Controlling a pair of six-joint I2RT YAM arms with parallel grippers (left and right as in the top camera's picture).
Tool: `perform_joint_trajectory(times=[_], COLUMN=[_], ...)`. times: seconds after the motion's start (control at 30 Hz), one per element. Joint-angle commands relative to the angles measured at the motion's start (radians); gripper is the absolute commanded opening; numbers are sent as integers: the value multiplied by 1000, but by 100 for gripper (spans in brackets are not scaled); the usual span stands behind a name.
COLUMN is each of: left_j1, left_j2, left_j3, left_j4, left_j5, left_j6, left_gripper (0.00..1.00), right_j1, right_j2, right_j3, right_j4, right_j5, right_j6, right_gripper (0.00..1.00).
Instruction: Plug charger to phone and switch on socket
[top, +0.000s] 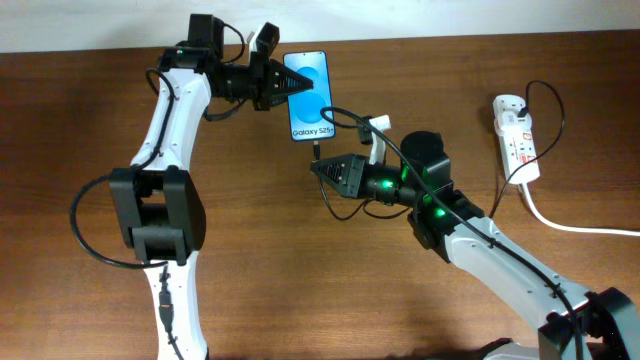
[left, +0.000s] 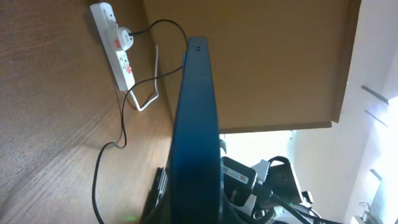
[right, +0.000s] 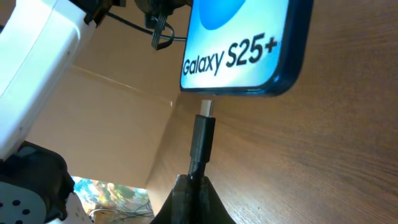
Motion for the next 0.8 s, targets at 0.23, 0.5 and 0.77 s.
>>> perform_joint_trajectory(times=[0.23, 0.5, 0.77], left_j1=[1, -25, -36], left_j2=[-8, -8, -8], left_j3=[14, 14, 14], left_j4=[1, 2, 1], left_j5=[38, 37, 38], left_j6=[11, -6, -6], left_gripper=[0, 0, 0], right_j1=[3, 3, -11], right_j2=[-8, -8, -8], right_j3=[0, 1, 1], right_j4=[-13, -11, -13], right_j5=[-6, 2, 2], right_j6=[5, 5, 5], right_gripper=[4, 4, 4])
